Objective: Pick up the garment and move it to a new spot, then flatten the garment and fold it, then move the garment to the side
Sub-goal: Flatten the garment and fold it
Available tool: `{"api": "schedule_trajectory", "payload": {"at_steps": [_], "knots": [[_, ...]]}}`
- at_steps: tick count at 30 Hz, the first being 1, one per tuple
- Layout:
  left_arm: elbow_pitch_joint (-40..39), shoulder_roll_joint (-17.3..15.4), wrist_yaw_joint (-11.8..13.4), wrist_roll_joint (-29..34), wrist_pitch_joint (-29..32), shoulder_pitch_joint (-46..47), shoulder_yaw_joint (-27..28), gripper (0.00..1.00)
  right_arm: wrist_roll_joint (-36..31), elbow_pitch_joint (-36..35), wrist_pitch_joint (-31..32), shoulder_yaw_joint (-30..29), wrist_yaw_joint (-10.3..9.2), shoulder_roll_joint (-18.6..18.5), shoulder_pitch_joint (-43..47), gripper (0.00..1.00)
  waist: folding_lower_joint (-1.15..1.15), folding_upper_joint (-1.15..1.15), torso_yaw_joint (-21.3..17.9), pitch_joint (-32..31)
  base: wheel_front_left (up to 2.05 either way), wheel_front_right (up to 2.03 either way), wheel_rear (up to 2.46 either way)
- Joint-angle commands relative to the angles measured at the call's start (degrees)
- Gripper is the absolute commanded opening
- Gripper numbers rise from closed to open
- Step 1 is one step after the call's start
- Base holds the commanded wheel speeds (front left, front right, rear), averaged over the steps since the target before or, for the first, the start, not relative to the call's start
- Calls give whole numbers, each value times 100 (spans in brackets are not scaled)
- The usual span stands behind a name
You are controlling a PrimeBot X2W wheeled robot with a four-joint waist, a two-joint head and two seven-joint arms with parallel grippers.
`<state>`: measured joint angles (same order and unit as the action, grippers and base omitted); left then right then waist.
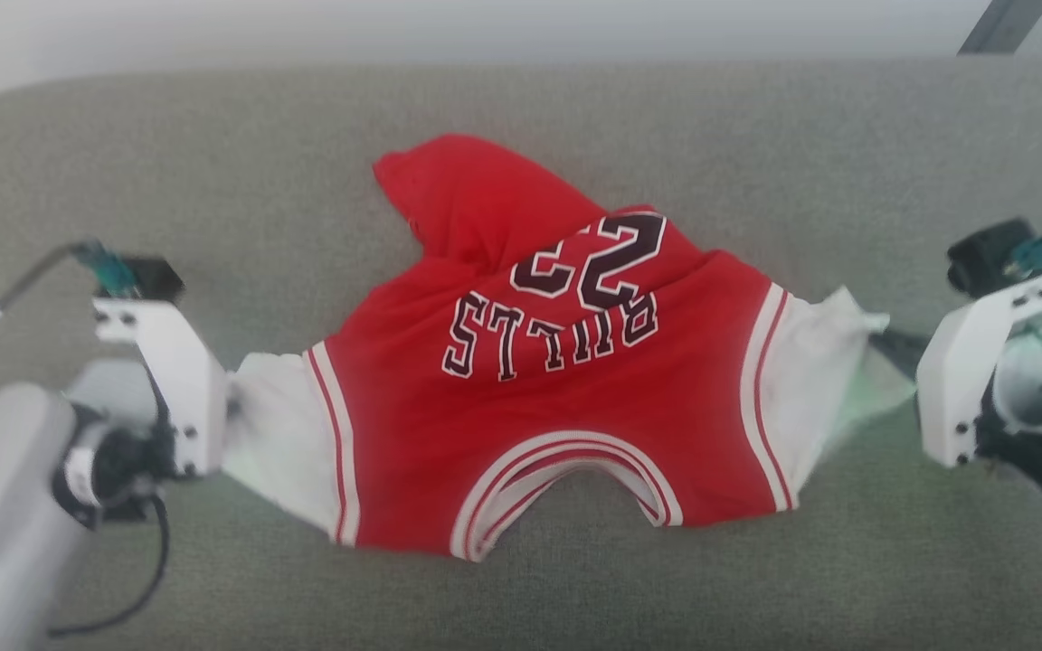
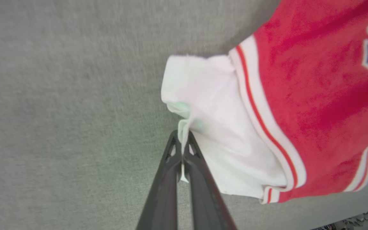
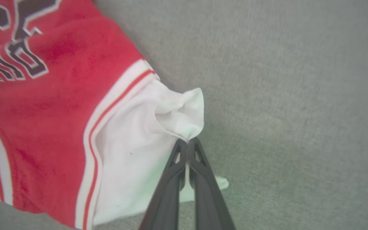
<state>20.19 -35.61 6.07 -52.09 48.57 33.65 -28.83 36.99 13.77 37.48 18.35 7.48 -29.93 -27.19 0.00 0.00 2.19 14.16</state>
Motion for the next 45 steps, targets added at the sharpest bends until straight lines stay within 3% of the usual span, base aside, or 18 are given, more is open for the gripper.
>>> {"api": "schedule_trajectory", "payload": {"at_steps": [1,7,12,24,30,38,45], "knots": [[-103,-93,52,94,11,115,57,0,38,-94,-60,-21,1,-31,-83,0,0,0,-14,-182,0,0,0],[-709,-321,174,180,171,599,188,0,64,-555,-110,-161,1,-190,-440,0,0,0,-55,-644,0,0,0],[-906,-357,112,287,131,1247,301,0,-28,-856,-396,-300,1,-91,-987,0,0,0,-108,-1054,0,0,0],[-222,-145,-430,753,-588,2751,324,0,-343,-321,-1702,-30,1,99,-2451,0,0,0,-173,-1443,0,0,0],[187,-11,-605,938,-898,3216,239,0,-419,126,-1966,187,1,129,-2856,0,0,0,-170,-1466,0,0,0],[777,226,-835,1236,-1524,3831,163,0,-617,978,-2529,403,1,243,-3556,0,0,0,-200,-910,0,0,0],[1392,479,-928,1591,-2593,4748,225,0,-1429,2020,-3692,371,0,475,-4562,0,0,0,-196,30,0,0,0]]}}
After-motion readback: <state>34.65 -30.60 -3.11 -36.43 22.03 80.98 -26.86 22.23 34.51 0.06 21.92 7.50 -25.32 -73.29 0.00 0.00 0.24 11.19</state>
